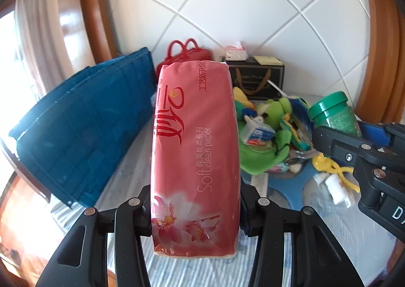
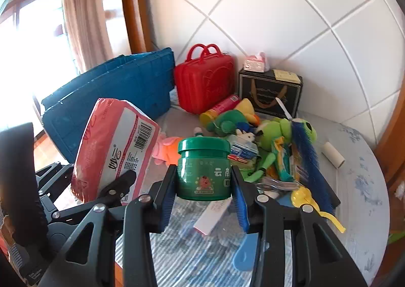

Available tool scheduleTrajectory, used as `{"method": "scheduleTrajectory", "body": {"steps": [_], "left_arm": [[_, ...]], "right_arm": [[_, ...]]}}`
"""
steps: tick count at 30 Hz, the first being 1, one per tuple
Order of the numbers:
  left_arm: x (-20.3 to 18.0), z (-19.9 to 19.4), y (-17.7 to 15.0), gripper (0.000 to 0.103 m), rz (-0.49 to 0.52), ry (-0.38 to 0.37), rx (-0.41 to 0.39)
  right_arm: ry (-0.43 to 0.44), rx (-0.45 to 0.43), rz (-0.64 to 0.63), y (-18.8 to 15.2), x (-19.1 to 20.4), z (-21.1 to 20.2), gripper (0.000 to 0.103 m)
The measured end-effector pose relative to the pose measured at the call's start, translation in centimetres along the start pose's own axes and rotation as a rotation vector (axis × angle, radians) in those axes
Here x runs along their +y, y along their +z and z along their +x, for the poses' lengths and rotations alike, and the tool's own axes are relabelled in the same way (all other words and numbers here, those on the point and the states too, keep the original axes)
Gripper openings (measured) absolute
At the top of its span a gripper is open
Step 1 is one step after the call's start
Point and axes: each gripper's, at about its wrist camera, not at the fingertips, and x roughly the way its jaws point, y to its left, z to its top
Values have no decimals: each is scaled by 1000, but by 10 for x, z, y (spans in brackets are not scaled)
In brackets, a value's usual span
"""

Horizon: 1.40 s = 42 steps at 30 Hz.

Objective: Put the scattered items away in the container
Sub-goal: 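Lift the pink tissue pack and green jar and carry them over the crate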

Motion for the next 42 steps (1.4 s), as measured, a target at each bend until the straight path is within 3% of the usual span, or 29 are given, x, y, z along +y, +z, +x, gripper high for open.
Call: {"method": "scheduleTrajectory", "body": {"steps": [13,18,21,26,35,42], "left_arm": [[87,-15,19,47,-51,49,-97],[150,-11,42,47,-58,50,-175],[209,-6,64,47,-51,63,-241],[311,9,87,47,-74,113,-279],[457,70,88,47,-138,177,-156],[490,113,73,47,-143,155,15]], "right_arm": [[54,-66,-65,26,64,12,40],[41,-111,-73,50,111,31,40],[25,-148,-72,69,147,42,40],[45,-180,-83,109,232,76,40],[110,-140,-144,159,365,143,40],[90,-24,-184,173,412,195,40]]}}
